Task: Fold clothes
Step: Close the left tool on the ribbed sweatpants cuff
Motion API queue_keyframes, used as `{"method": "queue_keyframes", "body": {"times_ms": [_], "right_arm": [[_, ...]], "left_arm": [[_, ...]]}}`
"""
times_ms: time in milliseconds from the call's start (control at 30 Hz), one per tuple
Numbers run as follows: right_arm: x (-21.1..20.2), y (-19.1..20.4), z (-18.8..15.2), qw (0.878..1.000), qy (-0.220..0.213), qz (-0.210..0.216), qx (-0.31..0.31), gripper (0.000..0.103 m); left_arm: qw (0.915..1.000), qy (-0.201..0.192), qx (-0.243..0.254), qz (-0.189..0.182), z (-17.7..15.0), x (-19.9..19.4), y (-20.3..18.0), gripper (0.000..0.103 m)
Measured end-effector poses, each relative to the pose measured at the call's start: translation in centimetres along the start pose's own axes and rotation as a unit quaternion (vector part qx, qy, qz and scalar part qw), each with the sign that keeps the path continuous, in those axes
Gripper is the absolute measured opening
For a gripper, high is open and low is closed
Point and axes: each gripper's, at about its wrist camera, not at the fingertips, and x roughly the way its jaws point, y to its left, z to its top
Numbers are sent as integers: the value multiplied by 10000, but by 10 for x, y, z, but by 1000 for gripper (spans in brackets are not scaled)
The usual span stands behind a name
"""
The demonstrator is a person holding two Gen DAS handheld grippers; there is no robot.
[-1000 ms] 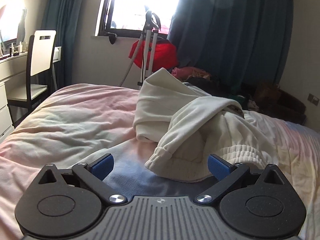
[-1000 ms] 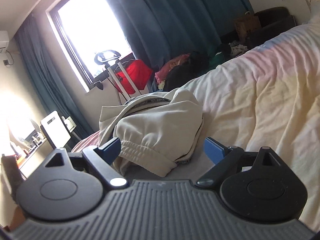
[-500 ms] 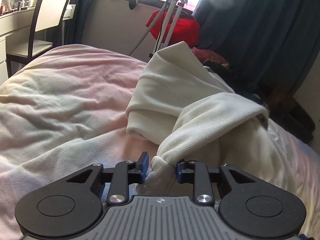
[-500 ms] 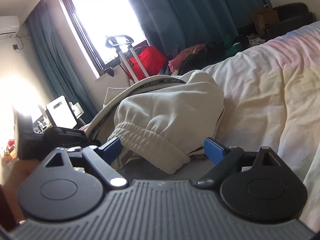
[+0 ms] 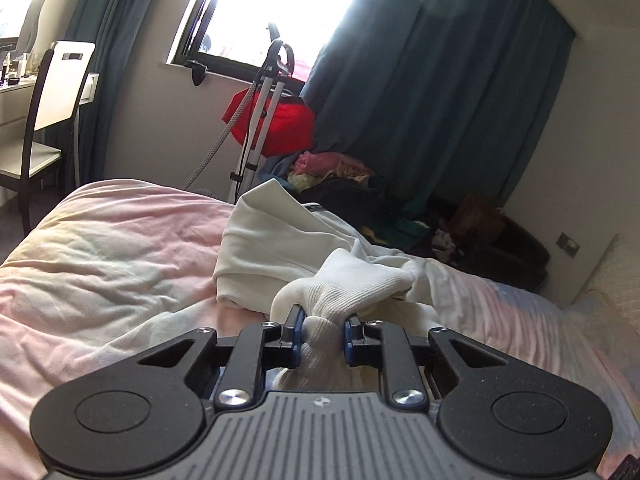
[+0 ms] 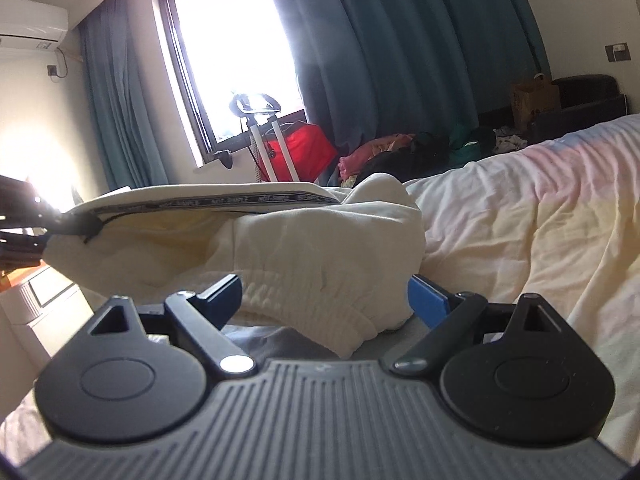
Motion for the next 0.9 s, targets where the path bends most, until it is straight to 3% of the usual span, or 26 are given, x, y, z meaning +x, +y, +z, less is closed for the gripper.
{"method": "queue_keyframes", "body": {"times_ms": [300, 600, 900], "right_arm": [[-18, 16, -2, 9994, 11, -25, -356, 92], [13, 17, -22, 9975, 696, -26, -113, 91], [48, 27, -34, 9912, 1270, 351, 109, 91]], "left_arm": [[9986, -429, 97, -280, -24, -71, 17, 19], [9976, -545, -264, -331, -41, -56, 47, 20], [9971, -415, -608, -209, -49, -29, 81, 20]]}}
